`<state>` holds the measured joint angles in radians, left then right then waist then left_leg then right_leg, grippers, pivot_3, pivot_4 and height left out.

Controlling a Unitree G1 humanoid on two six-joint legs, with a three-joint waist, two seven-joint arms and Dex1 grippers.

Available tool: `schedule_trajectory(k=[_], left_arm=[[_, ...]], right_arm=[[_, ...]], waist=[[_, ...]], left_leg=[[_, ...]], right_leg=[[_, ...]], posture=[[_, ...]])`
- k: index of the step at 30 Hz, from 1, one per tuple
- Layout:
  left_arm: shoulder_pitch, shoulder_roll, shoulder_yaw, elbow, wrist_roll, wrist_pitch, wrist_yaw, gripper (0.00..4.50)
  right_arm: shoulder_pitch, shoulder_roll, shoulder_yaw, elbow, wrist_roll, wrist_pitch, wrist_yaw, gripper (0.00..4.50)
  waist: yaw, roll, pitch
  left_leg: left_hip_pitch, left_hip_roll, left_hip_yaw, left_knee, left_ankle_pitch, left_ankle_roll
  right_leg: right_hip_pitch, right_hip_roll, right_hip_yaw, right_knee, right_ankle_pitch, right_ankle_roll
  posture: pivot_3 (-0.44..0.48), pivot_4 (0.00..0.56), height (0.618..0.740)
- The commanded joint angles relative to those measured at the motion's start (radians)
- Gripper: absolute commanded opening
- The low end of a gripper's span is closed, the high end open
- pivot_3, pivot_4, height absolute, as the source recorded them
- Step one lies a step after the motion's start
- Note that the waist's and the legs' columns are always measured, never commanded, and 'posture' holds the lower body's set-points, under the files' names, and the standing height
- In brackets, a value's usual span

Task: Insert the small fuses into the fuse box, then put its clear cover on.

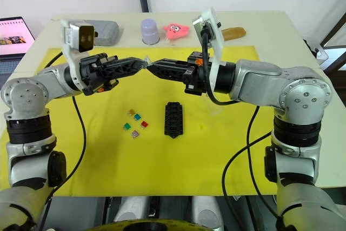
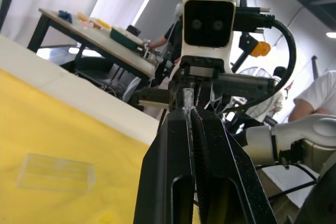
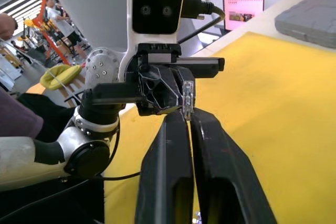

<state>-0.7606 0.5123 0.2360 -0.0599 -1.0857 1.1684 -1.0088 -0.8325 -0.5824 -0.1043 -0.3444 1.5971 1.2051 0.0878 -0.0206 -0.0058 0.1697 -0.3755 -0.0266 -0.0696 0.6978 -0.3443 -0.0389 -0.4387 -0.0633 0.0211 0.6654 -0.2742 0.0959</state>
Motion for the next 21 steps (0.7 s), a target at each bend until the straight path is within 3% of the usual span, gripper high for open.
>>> schedule_trajectory(k=[1,21], left_arm=[[-0.010,0.018,-0.004,-0.016,-0.010,-0.018,-0.001,0.00],[0.016,0.055,-0.044,-0.023,0.001,-0.048,-0.019,0.00]], right_arm=[[-0.016,-0.013,0.001,-0.021,0.037,-0.032,0.014,0.40],[-0.023,-0.051,0.023,-0.009,0.084,-0.058,0.002,0.19]], waist=[[0.000,0.000,0.000],[0.001,0.000,0.000]], left_leg=[[0.000,0.000,0.000,0.000,0.000,0.000],[0.000,0.000,0.000,0.000,0.000,0.000]], right_leg=[[0.000,0.000,0.000,0.000,0.000,0.000],[0.000,0.000,0.000,0.000,0.000,0.000]], posture=[[0.000,0.150,0.740],[0.000,0.150,0.740]])
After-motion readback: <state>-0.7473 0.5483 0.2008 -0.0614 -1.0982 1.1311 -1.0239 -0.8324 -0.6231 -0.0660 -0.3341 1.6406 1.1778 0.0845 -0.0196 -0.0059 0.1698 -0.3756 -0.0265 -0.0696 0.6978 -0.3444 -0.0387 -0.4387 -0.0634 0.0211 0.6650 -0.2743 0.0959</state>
